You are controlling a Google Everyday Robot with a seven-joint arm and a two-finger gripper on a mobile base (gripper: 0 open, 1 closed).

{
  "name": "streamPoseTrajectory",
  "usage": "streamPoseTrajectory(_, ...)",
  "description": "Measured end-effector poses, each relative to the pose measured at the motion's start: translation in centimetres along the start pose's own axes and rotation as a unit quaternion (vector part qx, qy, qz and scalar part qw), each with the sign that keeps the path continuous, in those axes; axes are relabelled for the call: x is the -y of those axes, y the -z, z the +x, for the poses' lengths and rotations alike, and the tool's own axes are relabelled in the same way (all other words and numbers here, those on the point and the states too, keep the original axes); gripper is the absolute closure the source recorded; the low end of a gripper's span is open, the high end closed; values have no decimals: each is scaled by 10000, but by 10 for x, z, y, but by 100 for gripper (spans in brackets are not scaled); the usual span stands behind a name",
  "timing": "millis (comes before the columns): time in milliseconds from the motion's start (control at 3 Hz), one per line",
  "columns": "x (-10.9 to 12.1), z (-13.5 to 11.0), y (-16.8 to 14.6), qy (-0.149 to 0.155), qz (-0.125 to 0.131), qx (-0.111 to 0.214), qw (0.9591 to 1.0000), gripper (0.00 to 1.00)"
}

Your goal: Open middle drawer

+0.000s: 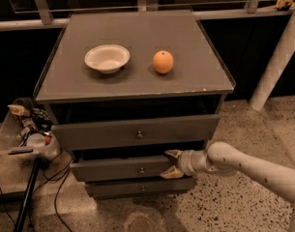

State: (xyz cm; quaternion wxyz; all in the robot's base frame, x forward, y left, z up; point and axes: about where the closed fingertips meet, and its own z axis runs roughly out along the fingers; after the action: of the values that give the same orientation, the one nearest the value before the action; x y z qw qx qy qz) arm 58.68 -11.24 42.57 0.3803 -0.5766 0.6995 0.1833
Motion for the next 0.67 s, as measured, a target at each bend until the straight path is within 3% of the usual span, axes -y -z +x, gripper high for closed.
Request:
streamPoseTrajectory(333, -26, 9, 16, -136, 70, 33, 9999, 63)
streamPoseTrajectory(667, -26, 6, 18, -136, 70, 33, 9999, 86)
